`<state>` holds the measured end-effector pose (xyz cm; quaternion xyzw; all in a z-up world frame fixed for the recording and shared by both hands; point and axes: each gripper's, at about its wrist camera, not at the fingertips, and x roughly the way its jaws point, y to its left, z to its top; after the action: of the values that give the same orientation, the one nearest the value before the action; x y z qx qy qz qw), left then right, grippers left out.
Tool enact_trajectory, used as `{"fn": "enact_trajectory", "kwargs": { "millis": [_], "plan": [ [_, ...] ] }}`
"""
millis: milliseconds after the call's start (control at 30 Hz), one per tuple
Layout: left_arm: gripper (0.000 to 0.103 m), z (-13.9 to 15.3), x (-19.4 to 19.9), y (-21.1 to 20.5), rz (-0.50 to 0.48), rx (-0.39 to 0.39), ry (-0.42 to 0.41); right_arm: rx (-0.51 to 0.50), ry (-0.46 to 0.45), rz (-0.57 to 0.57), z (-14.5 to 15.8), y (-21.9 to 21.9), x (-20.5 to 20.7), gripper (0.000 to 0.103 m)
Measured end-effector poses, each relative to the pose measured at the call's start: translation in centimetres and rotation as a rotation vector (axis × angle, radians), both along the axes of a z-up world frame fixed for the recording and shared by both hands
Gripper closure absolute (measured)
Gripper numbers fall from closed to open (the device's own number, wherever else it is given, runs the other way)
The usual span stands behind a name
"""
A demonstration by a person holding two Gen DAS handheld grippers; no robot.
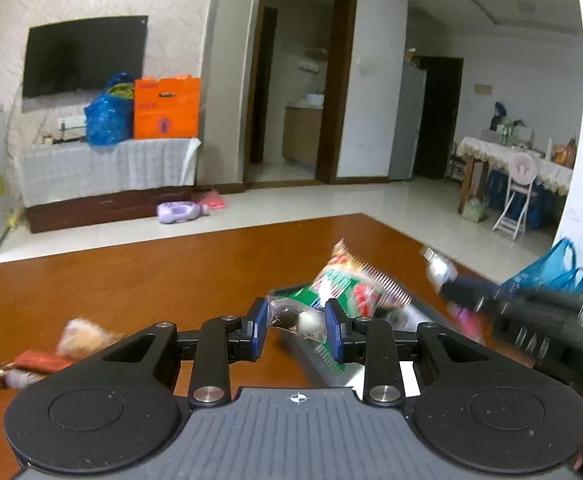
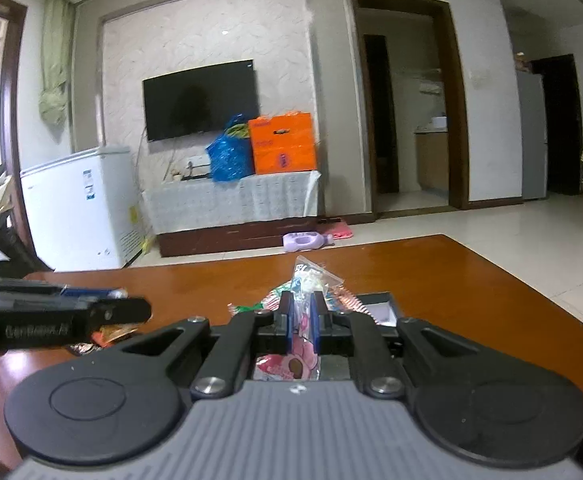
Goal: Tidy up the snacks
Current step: 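Carry the pink packet with the right tool while the left tool carries the clear packet to the tray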
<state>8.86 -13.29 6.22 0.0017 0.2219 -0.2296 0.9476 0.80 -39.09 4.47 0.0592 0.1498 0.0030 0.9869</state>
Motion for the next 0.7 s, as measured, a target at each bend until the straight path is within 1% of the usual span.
{"fn": "enact_trajectory", "kwargs": {
  "millis": [67, 133, 167, 267, 333, 400, 500, 567, 633, 700],
  "plan": [
    [0.071, -0.4, 0.8, -1.2, -0.024, -0.017, 0.014, 0.019, 0.023, 0.003, -0.5, -0.8, 0.9, 0.095],
    [0.071, -1.6, 0.9, -2.0, -0.069, -0.019, 0.035, 0.025, 0.048, 0.003, -1.2, -1.4, 1.4, 0.095],
    [0.071, -2.4, 0.9, -2.2, -0.089, -0.010, 0.046, 0.028, 0.063, 0.002, -1.5, -1.7, 1.6, 0.095],
    [0.071, -4.3, 1.4, -3.6, -0.140, 0.059, 0.087, 0.051, 0.119, -0.002, -2.6, -2.5, 2.5, 0.095],
    [0.071, -5.0, 2.1, -4.1, -0.168, 0.066, 0.093, 0.102, 0.170, -0.001, -3.5, -3.1, 3.4, 0.095],
    [0.071, -5.4, 3.0, -4.8, -0.194, 0.083, 0.102, 0.140, 0.203, -0.004, -4.1, -3.1, 4.1, 0.095],
    [0.071, -5.9, 4.4, -5.9, -0.248, 0.102, 0.120, 0.116, 0.219, -0.014, -4.7, -2.4, 5.2, 0.095],
    [0.071, -6.4, 5.1, -5.9, -0.265, 0.114, 0.124, 0.106, 0.229, -0.027, -4.8, -2.1, 5.7, 0.095],
    [0.071, -7.0, 5.4, -5.8, -0.283, 0.104, 0.149, 0.122, 0.256, -0.031, -5.4, -2.3, 6.3, 0.095],
    [0.071, -7.4, 5.3, -6.2, -0.291, 0.123, 0.159, 0.139, 0.285, -0.038, -6.1, -2.5, 6.9, 0.095]
  ]
}}
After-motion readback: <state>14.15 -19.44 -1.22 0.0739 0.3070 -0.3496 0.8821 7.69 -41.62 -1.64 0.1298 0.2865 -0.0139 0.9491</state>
